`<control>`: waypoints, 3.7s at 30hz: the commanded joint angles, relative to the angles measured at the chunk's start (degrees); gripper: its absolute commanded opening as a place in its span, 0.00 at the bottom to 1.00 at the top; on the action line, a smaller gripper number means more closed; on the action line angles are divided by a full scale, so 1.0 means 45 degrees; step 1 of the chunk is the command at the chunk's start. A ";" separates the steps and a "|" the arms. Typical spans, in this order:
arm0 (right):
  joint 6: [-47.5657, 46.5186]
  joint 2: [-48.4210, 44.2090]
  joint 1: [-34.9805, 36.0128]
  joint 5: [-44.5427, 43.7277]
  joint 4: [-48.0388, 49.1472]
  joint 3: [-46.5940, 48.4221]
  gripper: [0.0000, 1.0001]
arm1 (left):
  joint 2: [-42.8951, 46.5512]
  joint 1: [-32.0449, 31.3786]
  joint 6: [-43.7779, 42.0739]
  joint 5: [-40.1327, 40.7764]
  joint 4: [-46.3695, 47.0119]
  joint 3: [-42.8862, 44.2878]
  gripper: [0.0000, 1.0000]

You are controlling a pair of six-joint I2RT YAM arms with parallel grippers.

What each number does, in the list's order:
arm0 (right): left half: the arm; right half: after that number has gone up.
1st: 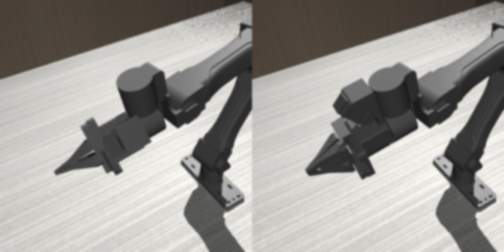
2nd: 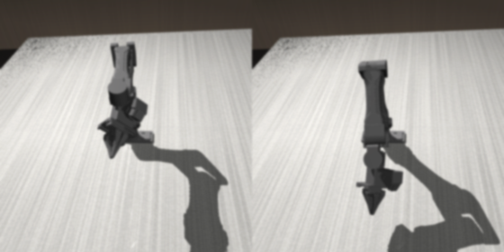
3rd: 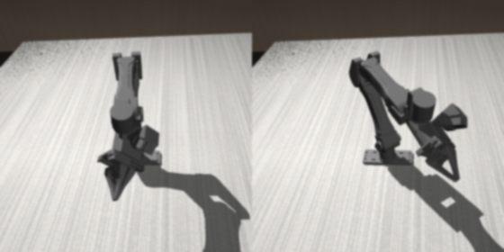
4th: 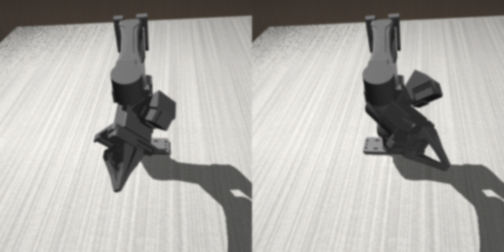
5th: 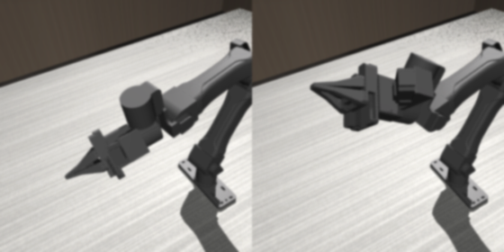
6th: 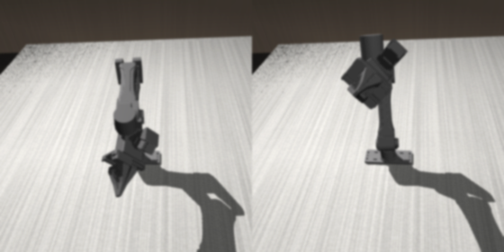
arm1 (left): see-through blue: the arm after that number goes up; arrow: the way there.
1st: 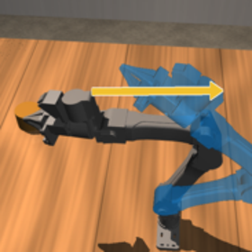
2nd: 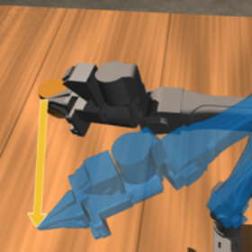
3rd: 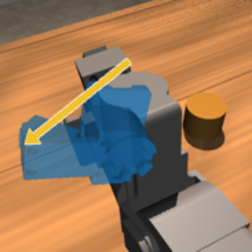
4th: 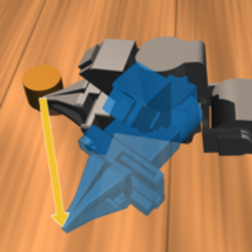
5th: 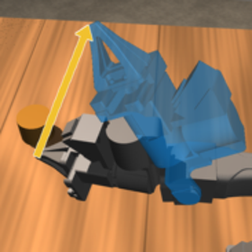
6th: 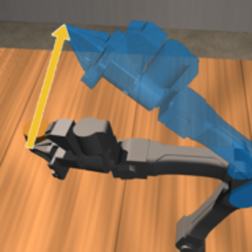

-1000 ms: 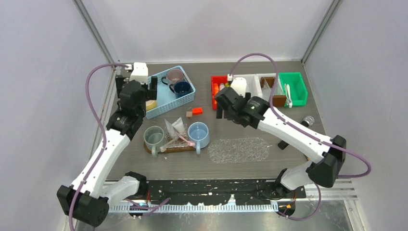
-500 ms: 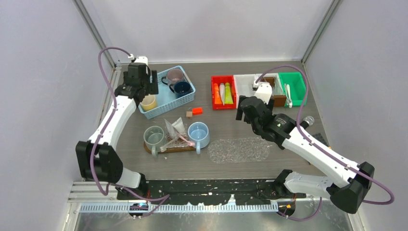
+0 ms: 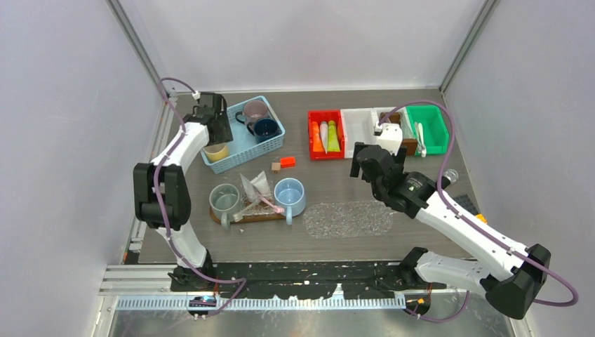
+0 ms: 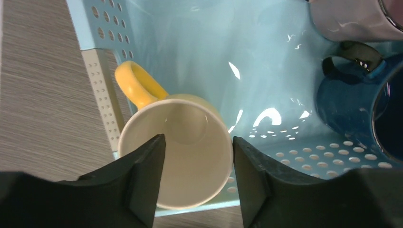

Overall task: Prepare toiletry sets of a toothbrush and toothpaste on the tray
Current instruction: Pick up the cup from the storage box, then place the cup on the tray.

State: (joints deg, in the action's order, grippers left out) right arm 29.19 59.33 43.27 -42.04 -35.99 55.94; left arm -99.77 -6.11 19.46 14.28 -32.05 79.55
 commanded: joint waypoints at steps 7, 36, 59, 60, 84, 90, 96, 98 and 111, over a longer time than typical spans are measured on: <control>-0.0158 -0.0529 -0.0064 -0.0595 0.0558 -0.0060 0.85 | -0.1558 0.0203 0.0433 -0.0386 0.0029 0.1275 0.35; -0.0370 -0.2114 -0.0065 -0.0473 0.0235 0.0081 0.85 | 0.1913 -0.2841 -0.6658 -0.4189 -0.2455 0.5127 0.00; -0.3181 -0.5112 -0.0064 0.0898 -0.0819 0.0580 0.85 | 0.2957 -0.8512 -1.3863 -1.1017 -0.3531 0.3624 0.00; -0.3214 -0.4892 -0.0064 0.1186 -0.1243 0.0783 0.85 | 0.3082 -0.8614 -1.4363 -1.1206 -0.3560 0.3469 0.00; -0.4411 0.2020 -0.0768 0.9114 -0.7279 0.8279 0.72 | 0.2336 -1.1174 -1.8665 -1.1195 -0.5975 0.3781 0.00; -0.4794 0.2749 -0.0763 1.0590 -0.7455 0.8478 0.70 | 0.1780 -1.1325 -1.8866 -1.1148 -0.6347 0.4367 0.00; -0.4955 0.3753 -0.0687 1.0836 -0.7388 0.8284 0.64 | 0.1631 -1.1479 -1.9009 -1.1065 -0.6457 0.4465 0.00; -0.4982 0.4011 -0.0613 1.0696 -0.7276 0.8173 0.62 | 0.1616 -1.1511 -1.9069 -1.1065 -0.6526 0.4490 0.00; -0.5355 0.5694 0.0358 0.9141 -0.7286 0.8279 0.35 | 0.1378 -1.1722 -1.9364 -1.0876 -0.6944 0.4548 0.00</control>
State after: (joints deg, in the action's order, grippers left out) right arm 6.63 83.53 43.70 2.48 -68.93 91.72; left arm -94.63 -58.39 -65.43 -33.61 -64.58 96.62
